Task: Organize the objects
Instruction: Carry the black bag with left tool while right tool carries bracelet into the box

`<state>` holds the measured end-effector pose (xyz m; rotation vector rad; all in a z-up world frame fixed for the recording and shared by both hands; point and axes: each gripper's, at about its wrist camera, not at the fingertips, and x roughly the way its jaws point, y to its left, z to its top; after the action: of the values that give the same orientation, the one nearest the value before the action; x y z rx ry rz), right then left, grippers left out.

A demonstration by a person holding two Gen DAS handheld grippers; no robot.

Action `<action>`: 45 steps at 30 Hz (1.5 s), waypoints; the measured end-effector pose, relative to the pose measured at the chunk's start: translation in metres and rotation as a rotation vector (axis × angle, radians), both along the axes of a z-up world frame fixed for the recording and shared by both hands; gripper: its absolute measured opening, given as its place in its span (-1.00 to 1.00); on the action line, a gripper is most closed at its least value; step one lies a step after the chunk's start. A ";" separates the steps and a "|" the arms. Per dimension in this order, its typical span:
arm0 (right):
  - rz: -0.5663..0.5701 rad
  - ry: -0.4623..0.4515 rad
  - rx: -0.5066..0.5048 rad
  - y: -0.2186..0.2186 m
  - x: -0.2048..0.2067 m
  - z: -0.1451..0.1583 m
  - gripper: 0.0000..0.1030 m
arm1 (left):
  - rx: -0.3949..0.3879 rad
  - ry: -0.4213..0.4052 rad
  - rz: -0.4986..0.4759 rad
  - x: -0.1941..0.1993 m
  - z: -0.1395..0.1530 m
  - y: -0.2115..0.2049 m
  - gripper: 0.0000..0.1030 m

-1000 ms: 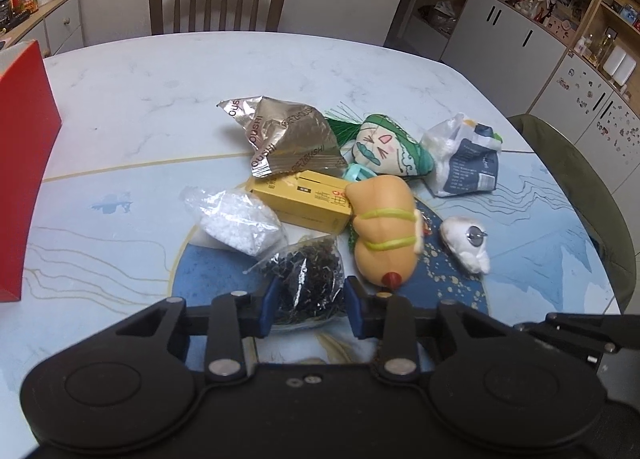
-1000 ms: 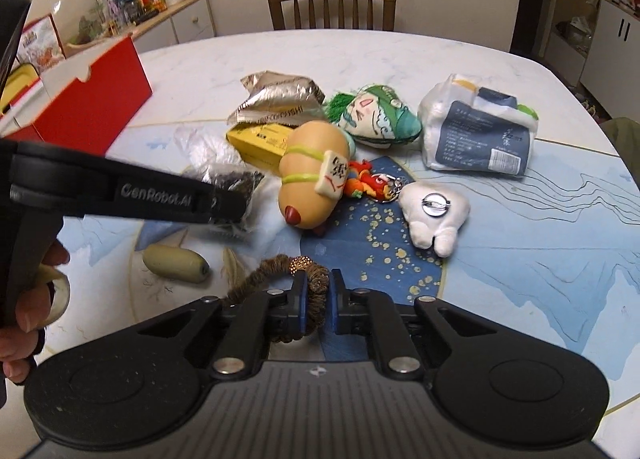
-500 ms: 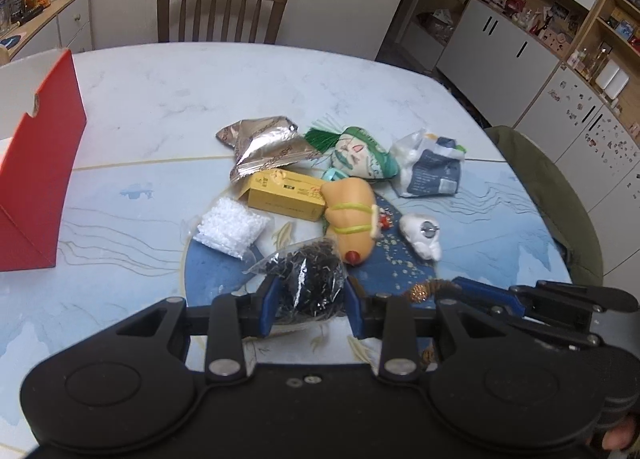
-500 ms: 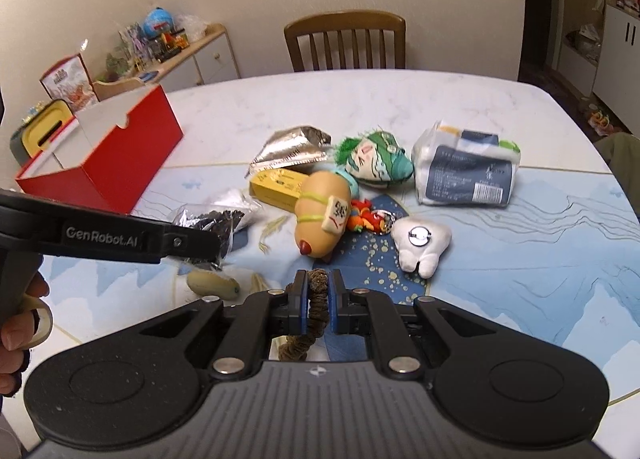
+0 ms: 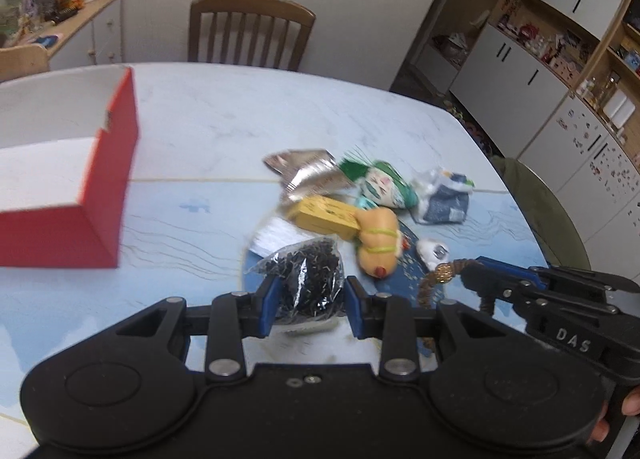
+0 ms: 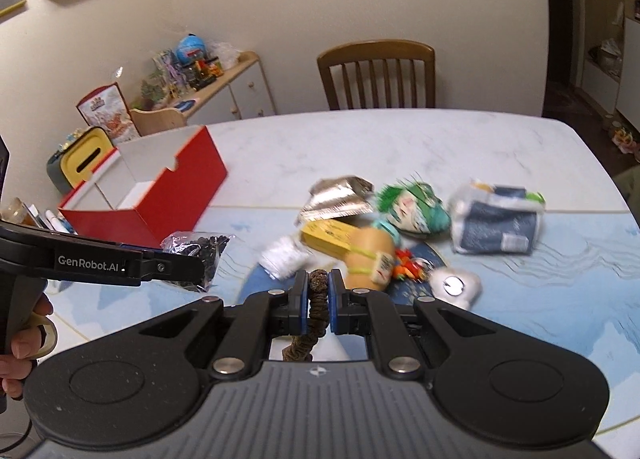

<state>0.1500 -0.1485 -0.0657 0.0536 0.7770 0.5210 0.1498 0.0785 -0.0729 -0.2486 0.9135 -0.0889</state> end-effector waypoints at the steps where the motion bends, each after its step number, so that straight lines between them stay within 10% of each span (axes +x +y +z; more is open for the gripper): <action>1: 0.004 0.000 0.004 0.006 0.002 0.003 -0.82 | 0.008 -0.006 0.003 0.000 0.003 0.006 -0.35; 27: 0.124 -0.084 0.043 0.246 0.038 0.066 -0.82 | 0.083 -0.042 0.107 0.007 0.042 0.227 -0.35; 45: 0.131 0.013 -0.053 0.345 0.093 0.005 -0.82 | 0.155 0.092 0.136 0.051 -0.011 0.296 -0.35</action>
<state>0.2430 0.1964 -0.0605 -0.0434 0.8099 0.6245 0.2009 0.3745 -0.0835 -0.1713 0.9871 0.1190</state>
